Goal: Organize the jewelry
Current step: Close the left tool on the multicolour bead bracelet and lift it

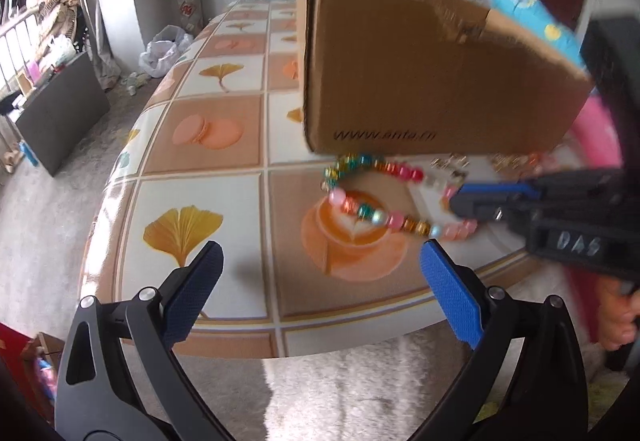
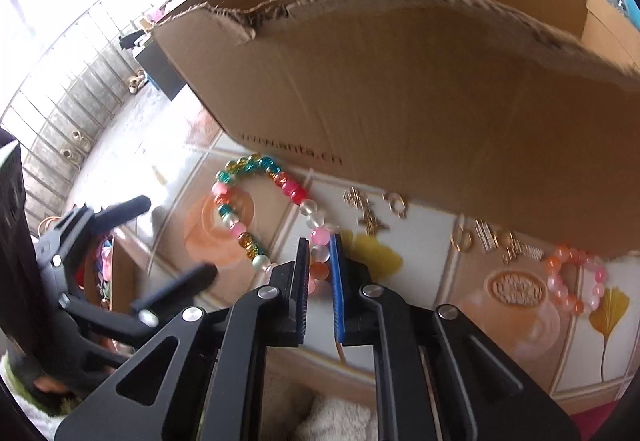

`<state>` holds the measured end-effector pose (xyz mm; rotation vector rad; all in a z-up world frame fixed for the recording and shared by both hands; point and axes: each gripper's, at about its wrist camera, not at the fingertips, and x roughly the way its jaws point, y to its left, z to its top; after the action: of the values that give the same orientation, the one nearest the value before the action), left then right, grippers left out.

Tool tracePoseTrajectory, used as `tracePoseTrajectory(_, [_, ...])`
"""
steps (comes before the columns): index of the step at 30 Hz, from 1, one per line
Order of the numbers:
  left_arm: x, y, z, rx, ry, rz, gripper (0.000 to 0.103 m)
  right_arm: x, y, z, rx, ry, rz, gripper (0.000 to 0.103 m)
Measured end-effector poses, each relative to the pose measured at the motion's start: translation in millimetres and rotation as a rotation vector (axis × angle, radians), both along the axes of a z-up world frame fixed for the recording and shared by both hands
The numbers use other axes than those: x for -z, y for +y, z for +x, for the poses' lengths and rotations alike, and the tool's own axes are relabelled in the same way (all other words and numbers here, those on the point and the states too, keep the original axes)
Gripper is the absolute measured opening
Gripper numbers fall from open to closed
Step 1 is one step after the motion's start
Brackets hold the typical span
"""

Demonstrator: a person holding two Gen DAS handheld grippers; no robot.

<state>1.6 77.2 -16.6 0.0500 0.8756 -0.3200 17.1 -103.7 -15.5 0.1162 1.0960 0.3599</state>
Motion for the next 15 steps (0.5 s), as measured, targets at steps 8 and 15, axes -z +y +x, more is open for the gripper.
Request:
tracePoseTrajectory(8, [-22.4, -17.0, 5.2, 0.103, -0.025, -0.095, 0.066, -0.7, -13.7, -16.1, 0.026, 0.001, 0.027, 0.011])
tracePoseTrajectory(15, [-3.6, -37.8, 27.7, 0.133, 0.046, -0.034, 0.032, 2.0, -23.8, -19.7, 0.026, -0.012, 0.055, 0.011])
